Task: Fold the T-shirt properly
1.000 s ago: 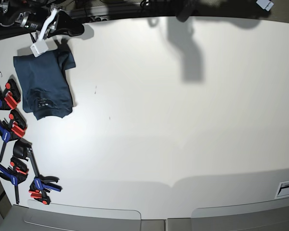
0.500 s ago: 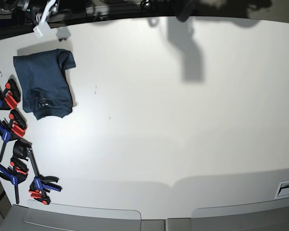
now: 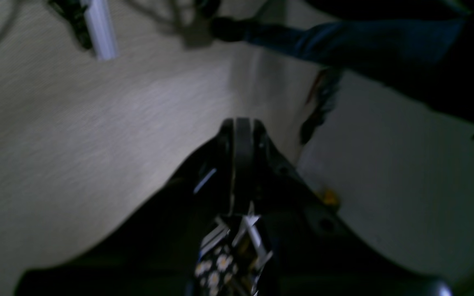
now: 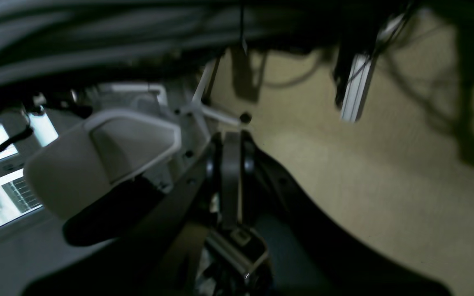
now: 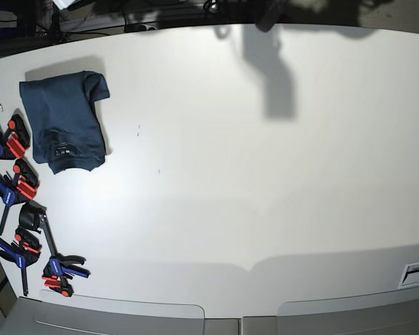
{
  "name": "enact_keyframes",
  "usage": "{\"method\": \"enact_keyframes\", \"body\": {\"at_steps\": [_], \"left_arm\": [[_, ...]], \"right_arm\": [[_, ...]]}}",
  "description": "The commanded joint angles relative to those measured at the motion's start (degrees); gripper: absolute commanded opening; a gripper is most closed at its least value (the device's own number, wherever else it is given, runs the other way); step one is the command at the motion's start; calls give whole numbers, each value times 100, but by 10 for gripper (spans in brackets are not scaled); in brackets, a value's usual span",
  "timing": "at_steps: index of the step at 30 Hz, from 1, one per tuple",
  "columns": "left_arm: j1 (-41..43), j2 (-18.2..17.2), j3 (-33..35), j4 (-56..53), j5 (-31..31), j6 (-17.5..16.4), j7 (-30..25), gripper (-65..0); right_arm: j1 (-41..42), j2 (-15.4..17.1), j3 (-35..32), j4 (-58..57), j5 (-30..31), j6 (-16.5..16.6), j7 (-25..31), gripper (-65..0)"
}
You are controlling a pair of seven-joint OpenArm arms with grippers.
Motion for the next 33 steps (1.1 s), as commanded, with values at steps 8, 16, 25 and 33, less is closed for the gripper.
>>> {"method": "enact_keyframes", "body": {"at_steps": [8,16,25,33], "left_arm": [[122,-33,-33,42,-115,-32,52,-650],[122,-33,-9,-2,256,-32,-144,-650],[-927,-63,1965,-1974,4057,-32,-3294,-650],[-3386,199,4002,-5560,6481,-32,-5858,-650]], "right_arm": [[-249,11,35,68,99,32,9,-650],[-236,0,-682,-59,-26,32,125,-650],[1495,28,-4218,-2820,-5442,32,3805,-650],[4109,-317,-6489,-6684,-7462,-741,6002,-650]]}}
